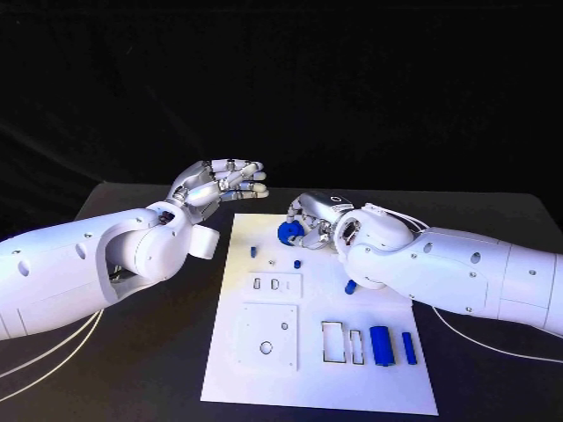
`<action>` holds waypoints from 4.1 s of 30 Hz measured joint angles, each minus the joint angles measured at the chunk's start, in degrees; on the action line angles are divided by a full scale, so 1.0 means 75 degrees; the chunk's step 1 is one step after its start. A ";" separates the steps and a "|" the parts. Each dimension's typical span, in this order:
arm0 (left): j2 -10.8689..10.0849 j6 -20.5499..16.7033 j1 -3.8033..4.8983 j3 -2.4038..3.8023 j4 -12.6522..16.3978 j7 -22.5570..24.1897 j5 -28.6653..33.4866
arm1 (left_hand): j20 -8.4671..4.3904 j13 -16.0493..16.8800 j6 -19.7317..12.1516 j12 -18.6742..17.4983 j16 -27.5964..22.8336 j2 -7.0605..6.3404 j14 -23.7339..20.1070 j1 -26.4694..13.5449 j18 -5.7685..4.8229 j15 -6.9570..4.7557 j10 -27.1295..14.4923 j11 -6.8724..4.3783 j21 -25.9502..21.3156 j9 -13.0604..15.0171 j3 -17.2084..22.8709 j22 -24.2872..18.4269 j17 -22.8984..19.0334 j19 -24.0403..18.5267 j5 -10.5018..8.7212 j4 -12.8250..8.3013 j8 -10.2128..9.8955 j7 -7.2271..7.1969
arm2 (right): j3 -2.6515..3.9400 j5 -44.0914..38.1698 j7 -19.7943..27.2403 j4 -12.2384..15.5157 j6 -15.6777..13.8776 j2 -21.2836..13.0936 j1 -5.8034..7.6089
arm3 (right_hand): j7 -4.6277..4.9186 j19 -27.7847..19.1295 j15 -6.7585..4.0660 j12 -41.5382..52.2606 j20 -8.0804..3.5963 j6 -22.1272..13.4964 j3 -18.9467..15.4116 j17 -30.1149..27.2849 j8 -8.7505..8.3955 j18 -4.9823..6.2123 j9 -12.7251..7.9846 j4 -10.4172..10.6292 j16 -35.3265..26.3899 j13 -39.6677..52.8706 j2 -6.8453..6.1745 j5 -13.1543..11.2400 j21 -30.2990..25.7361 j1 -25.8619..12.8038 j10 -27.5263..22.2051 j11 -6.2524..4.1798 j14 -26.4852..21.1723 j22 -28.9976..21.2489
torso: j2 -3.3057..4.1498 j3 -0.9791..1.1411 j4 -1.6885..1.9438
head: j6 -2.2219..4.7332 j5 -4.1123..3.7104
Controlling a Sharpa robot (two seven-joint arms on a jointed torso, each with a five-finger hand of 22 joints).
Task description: Assemble the parts on the task board
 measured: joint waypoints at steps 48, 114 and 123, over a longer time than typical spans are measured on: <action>0.0031 0.0035 -0.0002 0.0000 -0.0162 -0.0037 -0.0007 | 0.0000 -0.0002 -0.0028 0.0000 0.0000 0.0000 -0.0055 0.0000 0.0000 0.0000 -0.0023 0.0023 0.0000 0.0000 -0.0021 -0.0007 0.0014 0.0000 0.0000 0.0022 -0.0028 -0.0028 | -0.0027 0.0014 -0.0018 0.0225 -0.0172 -0.0205 -0.0089 | 0.0032 -0.0026 0.0027 -0.0044 0.0028 -0.0140 -0.0560 -0.0001 -0.0165 0.0000 -0.0005 0.0112 0.0000 -0.0003 -0.0030 0.0000 -0.0061 -0.0090 -0.0028 0.0028 0.0027 -0.0019 | -0.0001 -0.0001 0.0000 | 0.0005 0.0014; -0.0010 0.0218 -0.0050 -0.0053 -0.0435 -0.0025 -0.0017 | 0.0000 0.0004 -0.0055 -0.0038 0.0000 0.0000 -0.0054 0.0000 0.0000 0.0000 -0.0051 0.0050 0.0001 0.0000 -0.0042 -0.0004 0.0042 0.0000 0.0000 0.0000 -0.0027 0.0000 | -0.0023 0.2784 0.2453 0.0521 0.0174 -0.3578 -0.0319 | 0.0117 -0.0053 0.0081 -0.0221 0.0055 -0.0389 -0.0892 -0.0001 -0.0742 0.0000 -0.0081 0.0220 -0.0071 -0.0001 0.0279 0.0030 -0.0255 0.0708 -0.0003 0.0109 0.0026 -0.0010 | -0.0107 0.0070 -0.0158 | -0.0050 -0.0434; -0.0023 0.0221 -0.0050 -0.0053 -0.0427 -0.0025 -0.0018 | 0.0000 0.0004 -0.0055 -0.0038 0.0000 0.0000 -0.0054 0.0000 0.0000 0.0000 -0.0050 0.0050 0.0001 0.0000 -0.0042 -0.0004 0.0041 0.0000 0.0000 0.0000 -0.0027 0.0000 | -0.0022 0.2710 0.2440 0.0510 0.0176 -0.3492 -0.0333 | 0.0117 -0.0053 0.0081 -0.0221 0.0055 -0.0389 -0.0893 -0.0001 -0.0742 0.0000 -0.0081 0.0220 -0.0071 -0.0001 0.0248 0.0030 -0.0255 0.0677 -0.0003 0.0109 0.0026 -0.0010 | -0.0114 0.0066 -0.0173 | -0.0092 -0.0390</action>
